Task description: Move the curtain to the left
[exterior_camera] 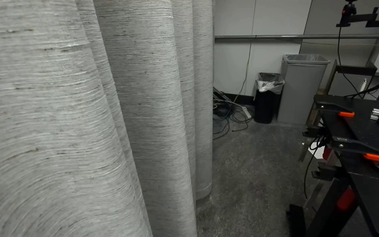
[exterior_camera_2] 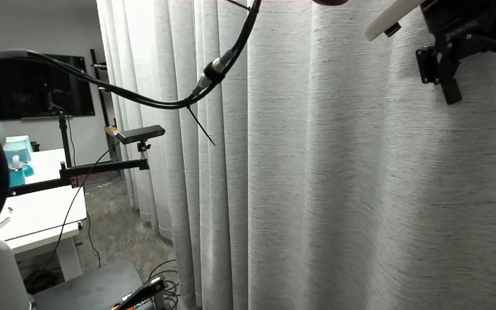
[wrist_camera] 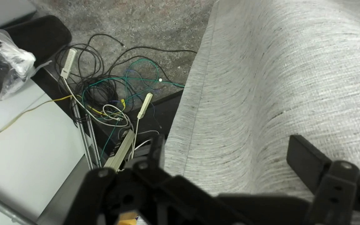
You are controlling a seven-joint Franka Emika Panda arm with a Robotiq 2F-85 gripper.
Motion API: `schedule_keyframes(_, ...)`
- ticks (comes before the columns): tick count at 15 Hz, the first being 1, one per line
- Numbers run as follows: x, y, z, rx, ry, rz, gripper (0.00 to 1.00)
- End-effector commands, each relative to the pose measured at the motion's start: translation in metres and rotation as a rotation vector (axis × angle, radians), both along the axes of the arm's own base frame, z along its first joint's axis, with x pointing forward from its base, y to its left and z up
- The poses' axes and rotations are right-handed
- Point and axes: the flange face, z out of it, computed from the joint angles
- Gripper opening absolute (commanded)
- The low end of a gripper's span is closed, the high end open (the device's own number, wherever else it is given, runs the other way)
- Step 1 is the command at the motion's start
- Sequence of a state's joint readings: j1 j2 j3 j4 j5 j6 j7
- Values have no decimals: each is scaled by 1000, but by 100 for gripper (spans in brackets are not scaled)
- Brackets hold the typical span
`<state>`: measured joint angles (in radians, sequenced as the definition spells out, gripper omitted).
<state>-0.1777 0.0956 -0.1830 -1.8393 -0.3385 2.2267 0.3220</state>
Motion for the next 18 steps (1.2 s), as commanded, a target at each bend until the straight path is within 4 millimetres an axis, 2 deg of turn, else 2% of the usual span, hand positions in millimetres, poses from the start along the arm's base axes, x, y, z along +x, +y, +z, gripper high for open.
schedule_keyframes(1, -7, 8, -3, -8, 29, 17, 100)
schedule_keyframes(5, -9, 16, -5, -15, 11, 53, 100)
schedule_keyframes(9, -1, 24, 8, 7, -37, 112, 100)
schedule_keyframes(14, 5, 39, 22, 115, -72, 240, 100)
schedule_keyframes(18, 11, 36, 29, 121, -89, 281, 100)
